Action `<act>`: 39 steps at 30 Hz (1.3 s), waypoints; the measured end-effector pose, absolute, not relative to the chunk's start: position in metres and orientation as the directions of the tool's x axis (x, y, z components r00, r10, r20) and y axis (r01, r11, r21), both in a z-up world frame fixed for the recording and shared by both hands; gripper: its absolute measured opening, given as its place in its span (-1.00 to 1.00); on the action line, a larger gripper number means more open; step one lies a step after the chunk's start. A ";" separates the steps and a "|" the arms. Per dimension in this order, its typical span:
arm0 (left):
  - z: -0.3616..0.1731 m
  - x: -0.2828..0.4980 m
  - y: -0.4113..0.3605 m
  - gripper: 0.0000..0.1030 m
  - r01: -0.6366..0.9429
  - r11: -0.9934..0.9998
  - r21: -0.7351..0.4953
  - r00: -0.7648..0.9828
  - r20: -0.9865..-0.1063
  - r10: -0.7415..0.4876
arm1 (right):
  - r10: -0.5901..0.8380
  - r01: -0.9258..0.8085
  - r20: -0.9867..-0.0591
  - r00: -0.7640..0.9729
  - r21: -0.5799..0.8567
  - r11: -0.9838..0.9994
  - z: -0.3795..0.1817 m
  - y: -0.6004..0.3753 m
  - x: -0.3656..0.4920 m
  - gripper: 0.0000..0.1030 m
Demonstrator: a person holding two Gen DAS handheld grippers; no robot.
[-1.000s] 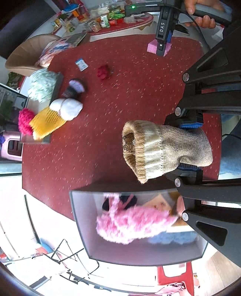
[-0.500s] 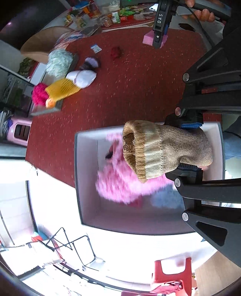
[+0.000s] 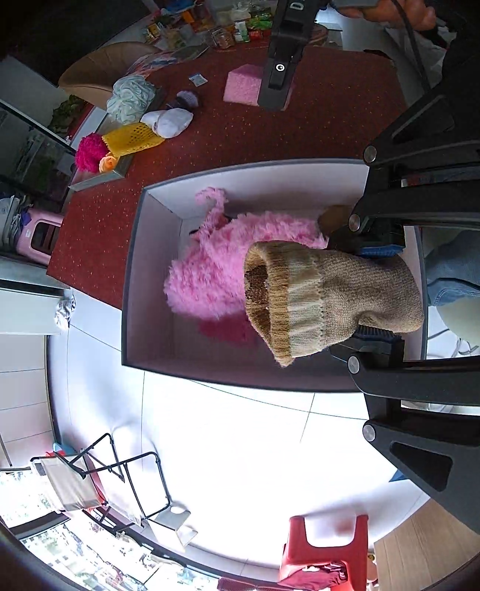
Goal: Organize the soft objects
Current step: 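Carry the beige sock and pink sponge over the white box with both tools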
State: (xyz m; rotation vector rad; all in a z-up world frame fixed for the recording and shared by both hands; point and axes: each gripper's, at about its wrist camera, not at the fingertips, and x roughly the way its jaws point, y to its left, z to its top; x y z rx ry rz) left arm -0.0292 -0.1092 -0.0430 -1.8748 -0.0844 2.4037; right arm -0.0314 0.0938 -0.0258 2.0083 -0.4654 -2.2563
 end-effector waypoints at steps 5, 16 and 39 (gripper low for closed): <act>-0.050 -0.024 -0.121 -0.42 -0.063 -0.993 -0.103 -0.225 -0.968 0.114 | -0.267 -0.001 -0.953 -0.142 0.270 -0.963 -0.020 0.032 -0.035 0.41; -0.064 -0.018 -0.126 -0.42 -0.131 -0.987 -0.094 -0.176 -0.978 0.116 | -0.210 0.153 -0.971 -0.117 0.192 -0.969 -0.024 -0.022 -0.019 0.41; -0.086 -0.007 -0.132 -0.42 -0.164 -0.982 -0.089 -0.132 -0.985 0.111 | -0.131 0.247 -0.991 -0.019 0.122 -0.961 -0.039 -0.042 -0.015 0.41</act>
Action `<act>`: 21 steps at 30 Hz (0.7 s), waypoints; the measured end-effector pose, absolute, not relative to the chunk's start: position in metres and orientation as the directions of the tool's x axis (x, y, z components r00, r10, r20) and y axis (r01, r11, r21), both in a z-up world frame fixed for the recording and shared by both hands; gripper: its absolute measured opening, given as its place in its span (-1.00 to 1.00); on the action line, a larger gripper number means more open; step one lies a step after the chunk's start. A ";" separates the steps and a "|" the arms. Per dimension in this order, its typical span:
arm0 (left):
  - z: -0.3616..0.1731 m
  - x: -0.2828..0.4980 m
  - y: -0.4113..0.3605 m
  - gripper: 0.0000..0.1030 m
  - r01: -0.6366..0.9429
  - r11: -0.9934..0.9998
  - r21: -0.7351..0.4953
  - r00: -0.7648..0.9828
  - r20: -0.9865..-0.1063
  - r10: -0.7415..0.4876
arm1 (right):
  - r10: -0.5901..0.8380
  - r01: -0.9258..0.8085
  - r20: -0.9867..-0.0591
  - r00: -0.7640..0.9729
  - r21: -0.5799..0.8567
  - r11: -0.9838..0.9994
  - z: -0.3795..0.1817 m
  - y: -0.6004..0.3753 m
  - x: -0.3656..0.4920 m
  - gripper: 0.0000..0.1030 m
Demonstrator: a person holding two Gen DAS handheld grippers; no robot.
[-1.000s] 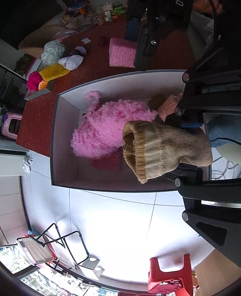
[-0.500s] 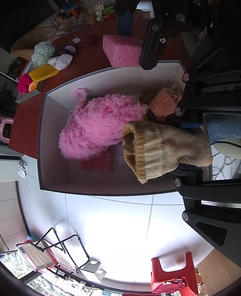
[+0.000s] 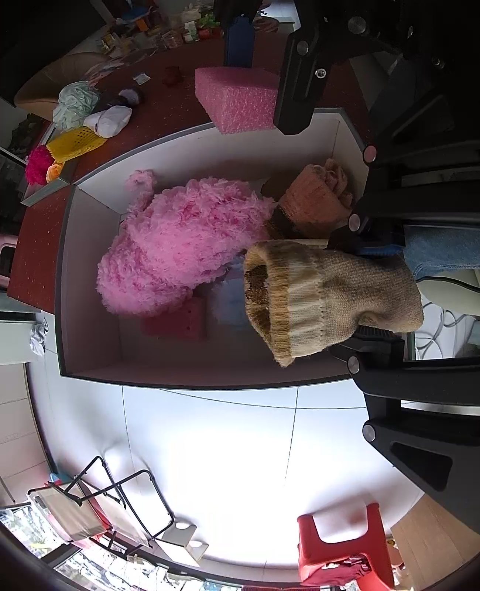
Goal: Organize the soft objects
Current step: 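Carry the beige sock and pink sponge over the white box with both tools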
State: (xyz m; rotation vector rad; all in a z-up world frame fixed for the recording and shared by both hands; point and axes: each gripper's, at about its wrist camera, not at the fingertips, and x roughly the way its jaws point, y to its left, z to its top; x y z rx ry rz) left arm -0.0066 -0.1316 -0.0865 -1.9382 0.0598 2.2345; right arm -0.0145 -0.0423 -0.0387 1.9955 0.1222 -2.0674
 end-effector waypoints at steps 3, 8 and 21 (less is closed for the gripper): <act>-0.086 -0.005 -0.132 -0.42 -0.172 -0.982 -0.082 -0.134 -0.985 0.106 | -0.135 0.257 -0.991 -0.013 0.127 -0.958 -0.040 -0.047 -0.014 0.41; -0.086 -0.005 -0.133 -0.42 -0.173 -0.982 -0.075 -0.130 -0.987 0.098 | -0.141 0.265 -0.990 -0.011 0.133 -0.955 -0.041 -0.050 -0.011 0.41; -0.085 -0.002 -0.130 -0.42 -0.182 -0.982 -0.057 -0.133 -0.988 0.082 | -0.148 0.251 -0.989 -0.012 0.141 -0.958 -0.042 -0.046 -0.009 0.41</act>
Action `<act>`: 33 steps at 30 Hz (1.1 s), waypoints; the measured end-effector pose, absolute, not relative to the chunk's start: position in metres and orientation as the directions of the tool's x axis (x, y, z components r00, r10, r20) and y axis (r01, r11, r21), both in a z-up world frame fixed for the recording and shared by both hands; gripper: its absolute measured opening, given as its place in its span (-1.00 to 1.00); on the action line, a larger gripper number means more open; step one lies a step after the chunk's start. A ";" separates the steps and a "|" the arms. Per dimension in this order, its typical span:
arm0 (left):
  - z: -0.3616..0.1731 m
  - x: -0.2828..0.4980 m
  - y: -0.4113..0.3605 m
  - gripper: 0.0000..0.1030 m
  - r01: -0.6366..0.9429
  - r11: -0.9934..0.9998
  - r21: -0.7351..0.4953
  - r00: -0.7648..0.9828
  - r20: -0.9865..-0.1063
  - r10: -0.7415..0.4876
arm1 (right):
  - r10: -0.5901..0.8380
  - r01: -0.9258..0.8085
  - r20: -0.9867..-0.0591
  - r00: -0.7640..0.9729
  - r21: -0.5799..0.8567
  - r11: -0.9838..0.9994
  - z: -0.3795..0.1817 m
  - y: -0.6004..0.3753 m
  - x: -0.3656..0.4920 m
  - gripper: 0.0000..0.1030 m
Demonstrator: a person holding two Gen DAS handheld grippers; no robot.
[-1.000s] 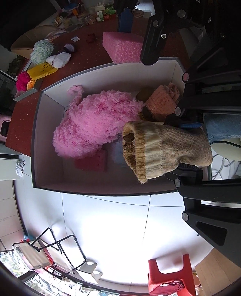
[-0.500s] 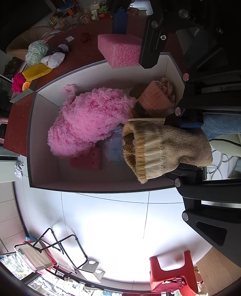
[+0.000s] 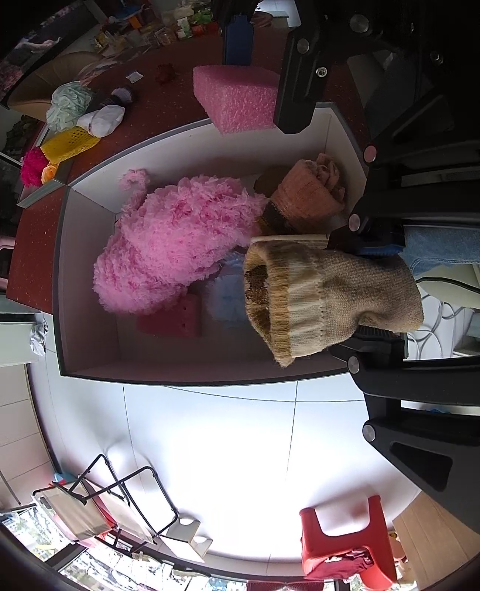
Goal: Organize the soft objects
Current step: 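Carry the beige sock and pink sponge over the white box with both tools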
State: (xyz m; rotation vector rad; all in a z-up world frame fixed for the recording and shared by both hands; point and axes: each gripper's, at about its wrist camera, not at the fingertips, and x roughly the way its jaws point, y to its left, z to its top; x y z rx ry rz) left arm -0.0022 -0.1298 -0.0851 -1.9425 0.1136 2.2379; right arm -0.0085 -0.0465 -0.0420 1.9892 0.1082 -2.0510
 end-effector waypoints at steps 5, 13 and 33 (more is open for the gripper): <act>-0.085 -0.002 -0.129 -0.42 -0.186 -0.981 -0.057 -0.132 -0.988 0.082 | -0.148 0.252 -0.989 -0.011 0.140 -0.958 -0.042 -0.046 -0.008 0.41; -0.086 -0.002 -0.130 -0.42 -0.185 -0.981 -0.055 -0.130 -0.988 0.080 | -0.143 0.257 -0.990 -0.008 0.136 -0.957 -0.043 -0.048 -0.008 0.41; -0.085 -0.003 -0.128 -0.42 -0.201 -0.978 -0.051 -0.129 -0.989 0.078 | -0.137 0.263 -0.991 -0.003 0.131 -0.956 -0.043 -0.052 -0.008 0.42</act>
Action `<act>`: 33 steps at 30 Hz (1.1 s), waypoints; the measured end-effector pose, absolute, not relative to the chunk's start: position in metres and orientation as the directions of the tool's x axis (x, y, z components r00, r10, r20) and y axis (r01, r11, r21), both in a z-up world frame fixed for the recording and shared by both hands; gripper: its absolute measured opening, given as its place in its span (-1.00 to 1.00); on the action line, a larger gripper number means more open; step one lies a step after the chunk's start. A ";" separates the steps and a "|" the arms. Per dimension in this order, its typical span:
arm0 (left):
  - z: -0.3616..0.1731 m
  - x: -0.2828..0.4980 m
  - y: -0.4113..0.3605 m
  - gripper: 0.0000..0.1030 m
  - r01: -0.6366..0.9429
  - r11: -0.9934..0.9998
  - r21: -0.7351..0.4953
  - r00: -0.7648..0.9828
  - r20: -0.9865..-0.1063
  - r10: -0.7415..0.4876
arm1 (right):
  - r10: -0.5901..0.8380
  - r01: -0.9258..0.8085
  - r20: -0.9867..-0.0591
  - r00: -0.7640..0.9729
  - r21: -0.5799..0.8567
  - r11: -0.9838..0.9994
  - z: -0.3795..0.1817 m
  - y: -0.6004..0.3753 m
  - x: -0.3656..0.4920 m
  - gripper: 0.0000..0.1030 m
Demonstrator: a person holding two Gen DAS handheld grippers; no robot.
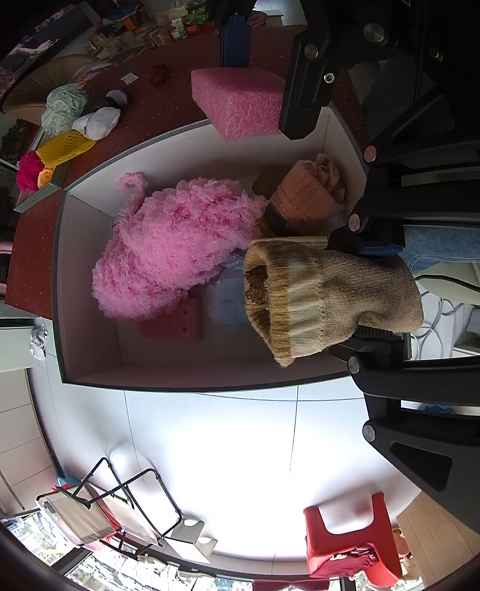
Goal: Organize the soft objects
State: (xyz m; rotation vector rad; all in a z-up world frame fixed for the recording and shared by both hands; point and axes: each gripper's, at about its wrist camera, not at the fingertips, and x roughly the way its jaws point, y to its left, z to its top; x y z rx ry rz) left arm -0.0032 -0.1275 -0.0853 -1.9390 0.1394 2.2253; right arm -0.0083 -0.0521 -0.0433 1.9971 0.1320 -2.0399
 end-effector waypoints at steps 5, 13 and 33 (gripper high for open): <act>-0.086 -0.003 -0.127 -0.42 -0.201 -0.978 -0.052 -0.129 -0.989 0.079 | -0.137 0.264 -0.991 -0.002 0.132 -0.956 -0.043 -0.052 -0.008 0.42; -0.089 -0.005 -0.126 -0.41 -0.204 -0.978 -0.049 -0.124 -0.989 0.075 | -0.138 0.270 -0.990 0.005 0.134 -0.953 -0.045 -0.052 -0.010 0.42; -0.064 -0.003 -0.136 0.98 -0.168 -0.983 -0.078 -0.240 -0.964 0.118 | -0.198 0.191 -0.978 -0.063 0.183 -0.964 -0.036 -0.026 -0.019 0.99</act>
